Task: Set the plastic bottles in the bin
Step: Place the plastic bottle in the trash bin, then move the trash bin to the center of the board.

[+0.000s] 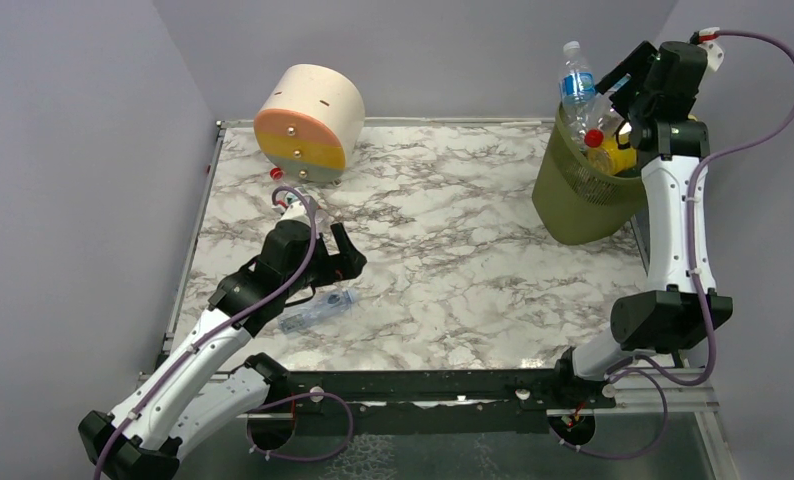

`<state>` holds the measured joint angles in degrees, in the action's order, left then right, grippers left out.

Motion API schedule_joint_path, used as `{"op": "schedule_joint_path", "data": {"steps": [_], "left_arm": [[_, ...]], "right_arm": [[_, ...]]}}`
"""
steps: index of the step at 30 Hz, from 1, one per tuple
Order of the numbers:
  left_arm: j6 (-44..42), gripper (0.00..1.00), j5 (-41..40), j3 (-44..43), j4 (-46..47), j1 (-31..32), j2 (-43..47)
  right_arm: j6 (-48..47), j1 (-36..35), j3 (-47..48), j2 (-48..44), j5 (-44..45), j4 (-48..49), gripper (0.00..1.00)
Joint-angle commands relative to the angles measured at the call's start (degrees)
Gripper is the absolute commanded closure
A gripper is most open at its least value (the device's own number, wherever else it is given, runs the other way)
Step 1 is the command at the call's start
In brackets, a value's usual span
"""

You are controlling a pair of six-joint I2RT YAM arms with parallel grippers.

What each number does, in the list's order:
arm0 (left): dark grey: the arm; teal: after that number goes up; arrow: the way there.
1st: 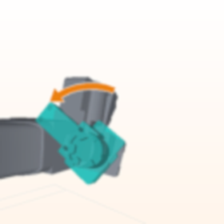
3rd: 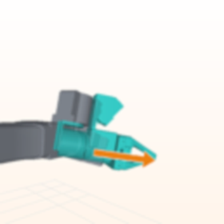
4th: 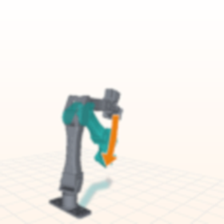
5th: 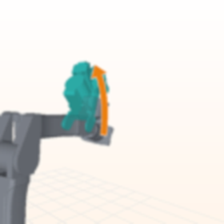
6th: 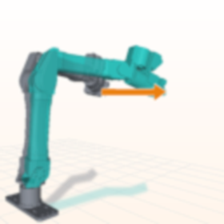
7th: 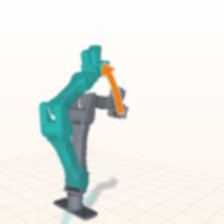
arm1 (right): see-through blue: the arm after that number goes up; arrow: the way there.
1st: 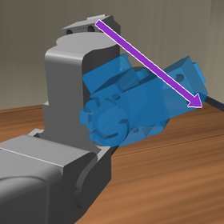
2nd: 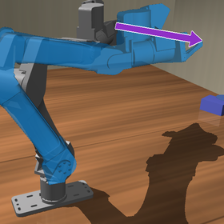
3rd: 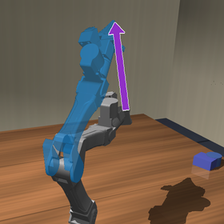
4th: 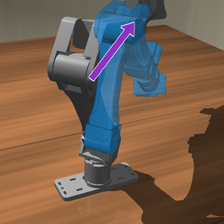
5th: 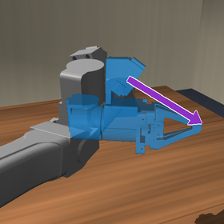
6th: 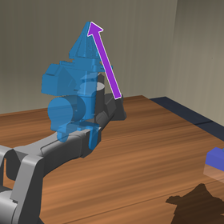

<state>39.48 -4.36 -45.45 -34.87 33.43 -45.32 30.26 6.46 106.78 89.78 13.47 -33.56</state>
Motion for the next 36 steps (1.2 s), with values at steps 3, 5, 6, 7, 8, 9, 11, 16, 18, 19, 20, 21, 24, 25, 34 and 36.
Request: {"op": "schedule_joint_path", "data": {"steps": [3,5,6,7,8,9,11,16,18,19,20,21,24,25,34,36], "left_arm": [[-0.42,0.01,1.18,-1.00,-0.50,-0.28,1.82],[-0.30,0.01,1.18,-0.89,-0.67,-0.26,2.14],[-0.21,0.01,1.06,-0.83,-0.66,-0.29,2.33],[-0.16,0.01,1.15,-0.74,-0.72,-0.27,2.52],[-0.12,0.01,1.19,-0.65,-0.79,-0.29,2.66],[-0.11,0.01,1.34,-0.69,-0.85,-0.30,2.73],[-0.09,0.01,1.41,-0.69,-0.98,-0.30,2.86],[-0.24,0.01,1.72,-0.69,-0.95,-0.25,2.80],[-0.28,0.01,1.96,-0.69,-0.57,-0.26,2.70],[-0.35,0.01,2.21,-0.63,-0.31,-0.29,2.57],[-0.41,0.01,2.53,-0.56,-0.02,-0.29,2.37],[-0.50,0.01,2.93,-0.46,0.28,-0.30,2.16],[-0.87,0.01,4.67,0.02,1.54,-0.30,0.82],[-1.02,0.01,5.21,0.20,2.03,-0.26,0.48],[-2.80,0.01,9.49,1.24,5.26,-0.30,-0.85],[-3.37,0.01,11.12,1.18,6.00,-0.25,-2.05]], "right_arm": [[0.16,0.31,1.87,-3.57,0.18,0.30,0.18],[-0.01,0.31,2.24,-4.10,-0.25,0.16,0.16],[-0.10,0.31,2.49,-4.31,-0.35,0.04,0.15],[-0.23,0.31,2.74,-4.44,-0.38,-0.15,0.14],[-0.28,0.31,2.95,-4.67,-0.50,-0.29,0.13],[-0.43,0.31,3.30,-4.84,-0.47,-0.45,0.13],[-0.86,0.31,3.88,-5.02,-0.55,-0.98,0.13],[-2.35,0.31,3.20,-6.16,-0.69,-1.48,0.13],[-3.25,0.31,2.69,-6.63,-0.50,-1.77,0.13],[-3.73,0.31,2.69,-6.78,-0.29,-1.95,0.13],[-4.05,0.31,2.82,-6.85,0.07,-2.40,0.13],[-4.43,0.31,2.94,-6.90,0.71,-2.93,0.13],[-5.34,0.31,2.85,-7.62,1.93,-4.23,0.13],[-5.65,0.31,2.79,-7.97,2.38,-4.78,0.13],[-6.35,0.31,0.33,-12.56,6.24,-9.68,0.21],[-6.24,0.31,-0.58,-13.61,6.84,-10.65,0.21]]}}
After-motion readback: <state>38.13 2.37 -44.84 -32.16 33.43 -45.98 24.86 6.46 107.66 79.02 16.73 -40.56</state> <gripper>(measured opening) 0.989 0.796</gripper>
